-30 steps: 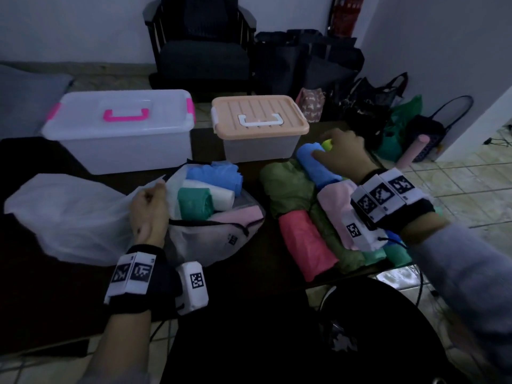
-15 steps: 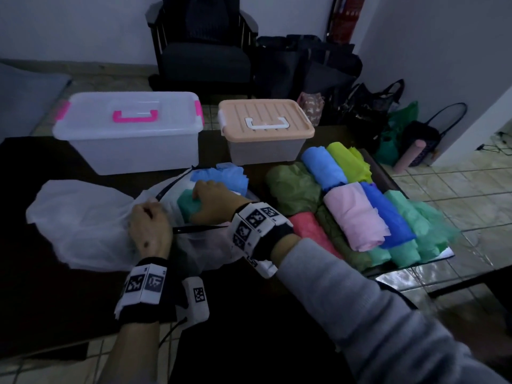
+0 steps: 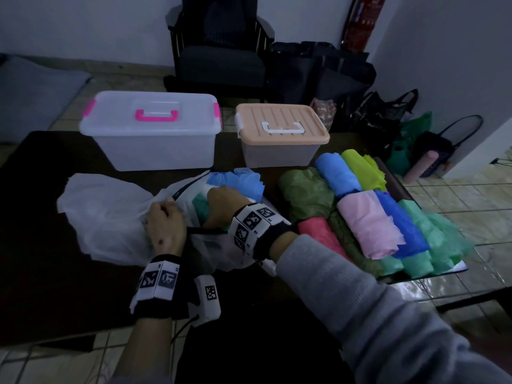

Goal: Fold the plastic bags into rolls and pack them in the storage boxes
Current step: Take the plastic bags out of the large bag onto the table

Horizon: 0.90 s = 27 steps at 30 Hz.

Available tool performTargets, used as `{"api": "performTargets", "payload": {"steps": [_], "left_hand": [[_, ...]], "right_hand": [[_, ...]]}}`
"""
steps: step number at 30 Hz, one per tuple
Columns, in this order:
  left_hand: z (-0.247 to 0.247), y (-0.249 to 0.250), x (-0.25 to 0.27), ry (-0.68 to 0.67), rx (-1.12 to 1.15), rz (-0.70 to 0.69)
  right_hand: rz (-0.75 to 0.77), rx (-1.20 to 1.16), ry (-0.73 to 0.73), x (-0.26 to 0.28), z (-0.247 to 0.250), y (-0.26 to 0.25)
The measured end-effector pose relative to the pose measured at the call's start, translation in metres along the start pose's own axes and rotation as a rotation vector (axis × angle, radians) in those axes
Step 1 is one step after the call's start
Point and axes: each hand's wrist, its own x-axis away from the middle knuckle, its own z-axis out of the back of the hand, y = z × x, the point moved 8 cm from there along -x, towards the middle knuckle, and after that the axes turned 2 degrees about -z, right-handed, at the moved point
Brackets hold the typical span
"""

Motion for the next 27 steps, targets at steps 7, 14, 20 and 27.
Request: {"api": "performTargets", "payload": {"steps": [7, 14, 20, 27], "left_hand": [[-0.001, -0.002, -0.002, -0.003, 0.009, 0.006], [-0.004, -0.006, -0.004, -0.017, -0.005, 0.064], [-0.004, -0.003, -0.001, 0.008, -0.004, 0.013], [-0.005, -0.001, -0.003, 0.02, -0.072, -0.042]], "right_hand": [[-0.037, -0.095, -0.054, 0.008, 0.013, 0.02], [-0.227, -0.452, -0.058, 0.039, 0.041, 0.087], [-0.432, -1.663, 0.145, 0.093, 0.045, 0.154], [-0.749, -1.32, 0.705, 0.19, 0.078, 0.271]]}}
